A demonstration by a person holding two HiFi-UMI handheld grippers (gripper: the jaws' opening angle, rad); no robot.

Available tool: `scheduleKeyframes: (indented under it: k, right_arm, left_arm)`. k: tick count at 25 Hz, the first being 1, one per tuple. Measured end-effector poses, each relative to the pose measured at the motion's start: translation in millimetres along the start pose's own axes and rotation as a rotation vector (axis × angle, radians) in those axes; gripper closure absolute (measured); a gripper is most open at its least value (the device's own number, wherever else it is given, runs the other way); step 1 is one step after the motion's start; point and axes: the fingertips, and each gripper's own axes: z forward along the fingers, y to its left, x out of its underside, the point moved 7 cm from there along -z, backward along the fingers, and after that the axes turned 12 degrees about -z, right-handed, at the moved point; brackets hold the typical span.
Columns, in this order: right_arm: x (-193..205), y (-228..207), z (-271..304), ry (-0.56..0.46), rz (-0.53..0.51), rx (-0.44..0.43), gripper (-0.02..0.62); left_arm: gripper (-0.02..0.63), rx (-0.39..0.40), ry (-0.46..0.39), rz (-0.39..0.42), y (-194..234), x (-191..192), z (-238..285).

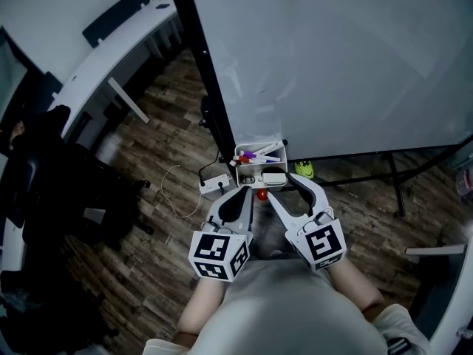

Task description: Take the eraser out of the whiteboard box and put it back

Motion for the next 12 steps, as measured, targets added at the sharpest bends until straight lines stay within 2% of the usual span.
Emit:
scheduleKeyframes:
  k: [9, 12]
  right_arm:
    - [-4.0, 9.7, -15.6, -0.004, -0.003, 0.026, 0.468]
    - [-4.1, 13.7, -21.4, 0.013, 0.034, 0.038, 0.500]
  left_arm:
    - [0.603, 0.013, 0.002, 0.002, -8.0, 4.1, -6.8]
    - [0.602, 0.021, -0.004, 0.004, -10.8, 5.4, -10.6]
